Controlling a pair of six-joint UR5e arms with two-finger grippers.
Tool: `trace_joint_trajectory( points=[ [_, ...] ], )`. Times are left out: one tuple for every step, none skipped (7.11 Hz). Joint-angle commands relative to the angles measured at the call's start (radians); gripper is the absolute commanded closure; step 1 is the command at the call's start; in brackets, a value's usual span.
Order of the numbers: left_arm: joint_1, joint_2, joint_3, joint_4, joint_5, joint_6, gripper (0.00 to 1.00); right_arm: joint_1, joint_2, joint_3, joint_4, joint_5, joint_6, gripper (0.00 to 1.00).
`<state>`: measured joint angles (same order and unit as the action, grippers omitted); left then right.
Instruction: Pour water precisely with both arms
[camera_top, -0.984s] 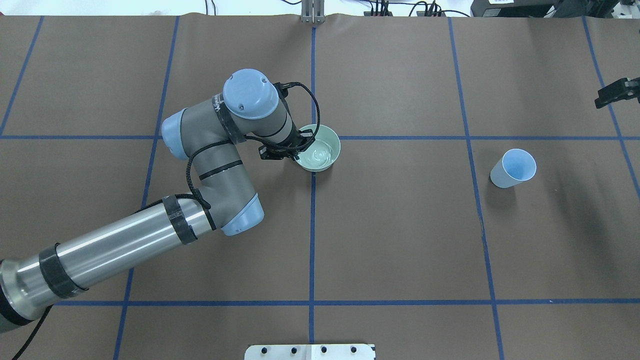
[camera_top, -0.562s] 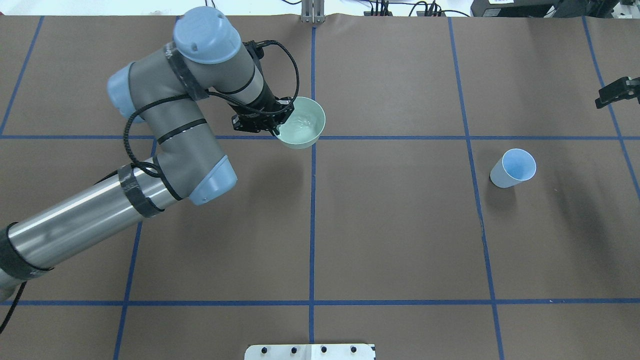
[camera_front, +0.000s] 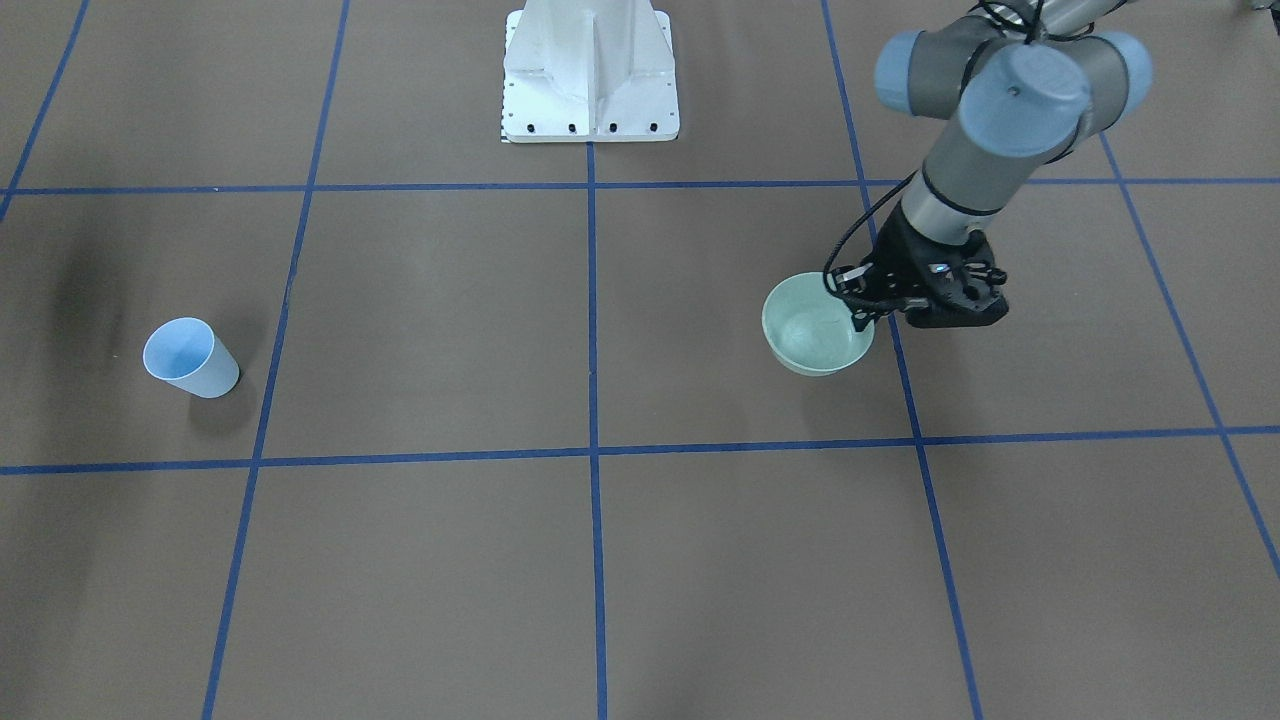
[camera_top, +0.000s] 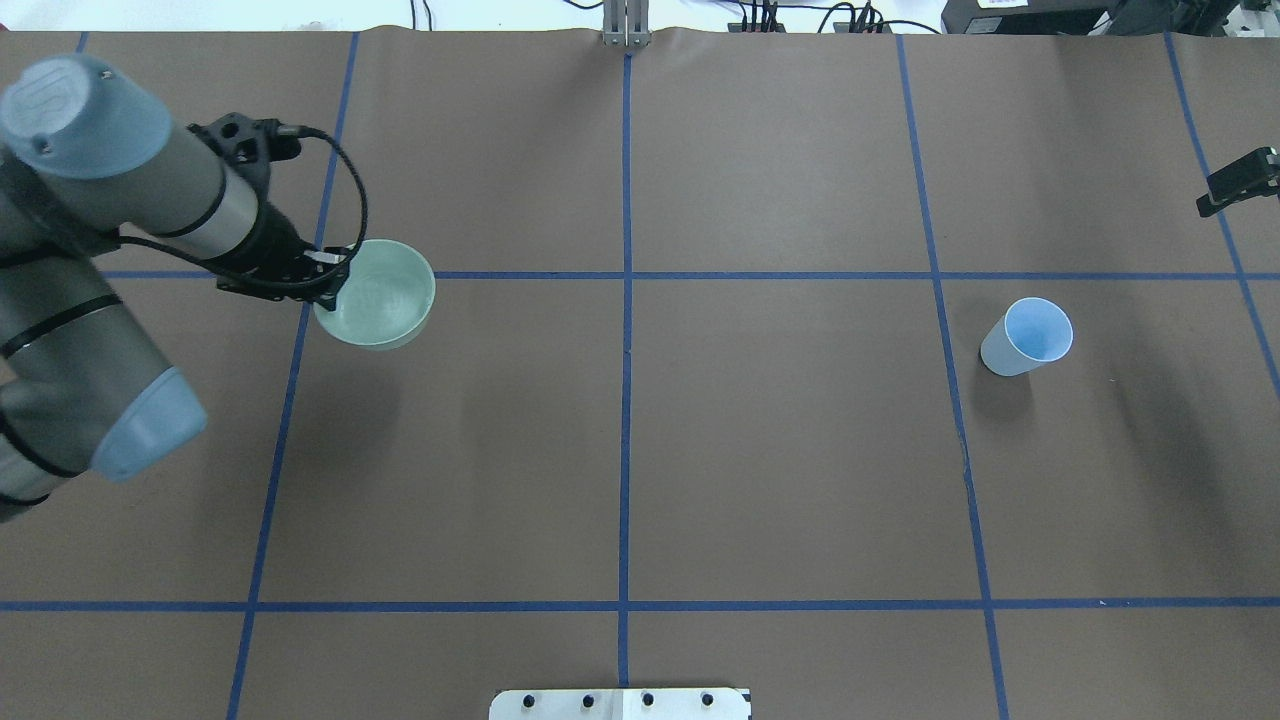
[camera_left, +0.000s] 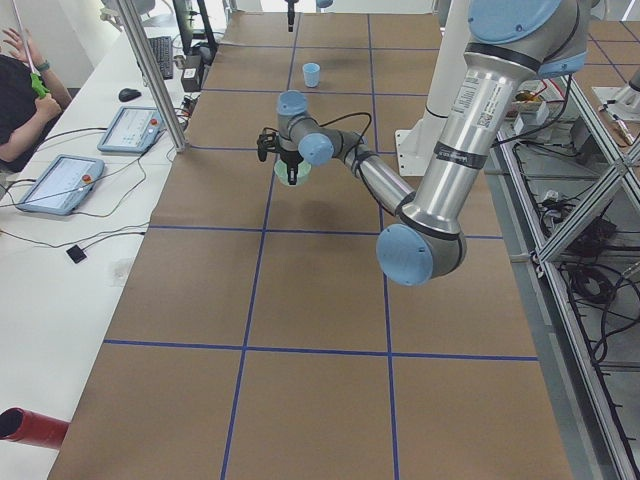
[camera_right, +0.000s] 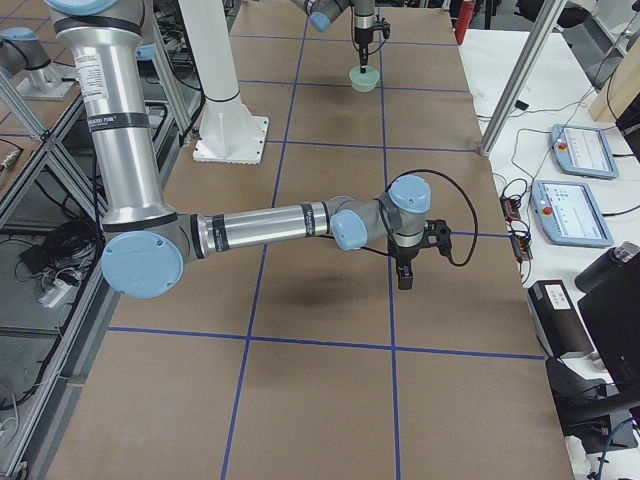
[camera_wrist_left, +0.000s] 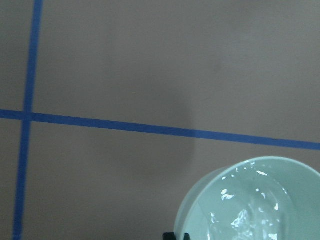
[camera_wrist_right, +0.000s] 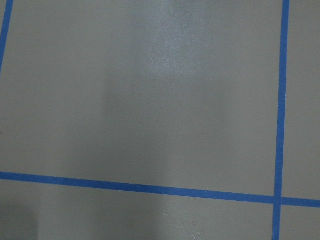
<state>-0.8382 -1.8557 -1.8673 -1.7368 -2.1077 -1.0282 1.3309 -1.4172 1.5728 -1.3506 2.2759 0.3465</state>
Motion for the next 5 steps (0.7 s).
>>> trace_joint_trajectory(
  points=[
    [-0.019, 0.247, -0.017, -0.273, -0.017, 0.03, 1.0, 0.001, -0.003, 0.003, 0.001, 0.001, -0.003, 0.0],
    [-0.042, 0.286, 0.0, -0.309, -0.05, 0.043, 1.0, 0.001, -0.003, 0.003, 0.001, 0.001, -0.003, 0.0],
    [-0.089, 0.347, 0.003, -0.31, -0.09, 0.148, 1.0, 0.001, -0.003, 0.004, 0.001, -0.001, -0.003, 0.0],
    [-0.091, 0.384, 0.019, -0.311, -0.089, 0.18, 1.0, 0.001, -0.006, 0.003, 0.002, -0.004, -0.001, 0.0],
    [-0.09, 0.376, 0.086, -0.382, -0.087, 0.168, 1.0, 0.001, -0.006, 0.003, 0.002, -0.004, -0.001, 0.0]
  ],
)
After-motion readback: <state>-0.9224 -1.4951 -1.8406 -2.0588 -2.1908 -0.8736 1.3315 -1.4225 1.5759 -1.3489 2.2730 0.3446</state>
